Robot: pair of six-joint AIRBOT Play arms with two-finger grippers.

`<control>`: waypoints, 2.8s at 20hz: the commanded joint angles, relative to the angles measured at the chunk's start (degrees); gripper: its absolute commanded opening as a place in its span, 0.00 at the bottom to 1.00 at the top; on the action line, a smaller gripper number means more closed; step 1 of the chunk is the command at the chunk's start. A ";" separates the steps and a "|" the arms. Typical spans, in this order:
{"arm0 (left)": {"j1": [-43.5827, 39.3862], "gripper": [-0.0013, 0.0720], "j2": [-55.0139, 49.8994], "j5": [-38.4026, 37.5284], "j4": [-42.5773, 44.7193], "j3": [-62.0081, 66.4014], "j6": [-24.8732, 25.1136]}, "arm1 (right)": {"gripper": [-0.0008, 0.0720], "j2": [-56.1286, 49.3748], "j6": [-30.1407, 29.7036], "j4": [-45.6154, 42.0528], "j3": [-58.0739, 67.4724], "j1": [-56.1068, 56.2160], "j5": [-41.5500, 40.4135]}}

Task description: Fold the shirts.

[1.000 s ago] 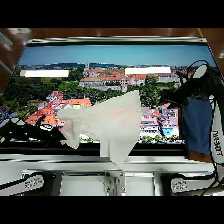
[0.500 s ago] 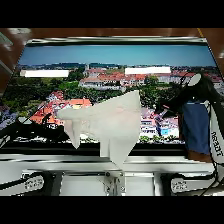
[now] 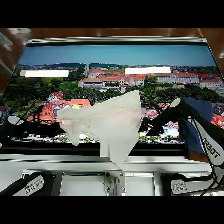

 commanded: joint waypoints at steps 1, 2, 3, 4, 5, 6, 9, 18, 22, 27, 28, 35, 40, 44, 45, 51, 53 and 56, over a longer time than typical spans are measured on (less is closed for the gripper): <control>-0.02 0.08 2.58 -0.26 -0.22 0.09 0.59 | 0.81 -0.02 0.31 2.78 -2.38 4.33 -4.39; -0.02 0.08 2.64 -0.26 -0.24 0.11 0.59 | 0.81 -0.02 1.64 3.13 -2.38 5.75 -5.97; 0.00 0.08 2.62 -0.26 -0.24 0.24 0.59 | 0.81 -0.02 3.28 3.08 -2.38 7.19 -7.56; 0.00 0.08 2.64 -0.28 -0.24 0.57 0.59 | 0.80 -0.02 4.26 3.13 -2.38 8.85 -8.74; -0.02 0.08 2.64 -0.28 -0.24 1.09 0.57 | 0.63 -0.02 4.22 3.06 -2.38 10.60 -8.92; 0.00 0.08 2.64 -0.28 -0.22 1.77 0.57 | 0.32 -0.02 3.65 3.10 -2.38 11.93 -8.85; 0.00 0.08 2.73 -1.86 0.04 5.53 0.59 | 0.11 1.44 0.57 4.59 -2.16 12.81 -6.45; -0.07 0.07 24.04 9.97 1.70 48.30 1.88 | 0.11 39.82 -12.28 -2.95 31.01 4.11 -22.95; -0.07 0.07 31.12 15.74 2.43 63.39 -1.20 | 0.11 51.04 -6.64 -15.93 44.54 2.82 -32.72; -0.07 0.07 36.26 0.76 11.67 67.78 -8.41 | 0.11 58.07 1.70 -23.87 49.05 2.82 -22.80; -0.07 0.07 36.83 -4.26 14.69 67.80 -9.73 | 0.11 59.12 2.62 -24.70 49.05 2.80 -20.85; -0.07 0.08 37.00 -25.99 18.51 63.49 -11.72 | 0.11 59.65 7.87 -29.68 49.03 2.82 5.77; -0.07 0.08 36.28 -29.20 18.95 44.92 -11.72 | 0.11 50.27 8.28 -33.83 42.45 2.82 24.41; -0.07 0.08 29.55 -17.62 19.17 30.36 -11.47 | 0.11 40.11 7.17 -25.46 25.09 3.37 8.35; -0.09 0.08 26.12 -13.16 19.02 28.72 -11.50 | 0.11 36.76 5.35 -23.54 21.84 3.91 -0.76; -2.08 0.08 1.46 6.38 9.66 28.35 -9.40 | 0.11 14.56 2.58 -15.30 19.71 7.08 -43.41; -5.18 0.08 -5.07 11.52 7.78 28.35 -8.37 | 0.11 8.92 2.58 -14.05 19.71 7.39 -50.66; -9.70 0.08 -11.82 22.69 7.72 28.35 -8.24 | 0.11 3.02 2.58 -15.02 19.71 7.32 -59.04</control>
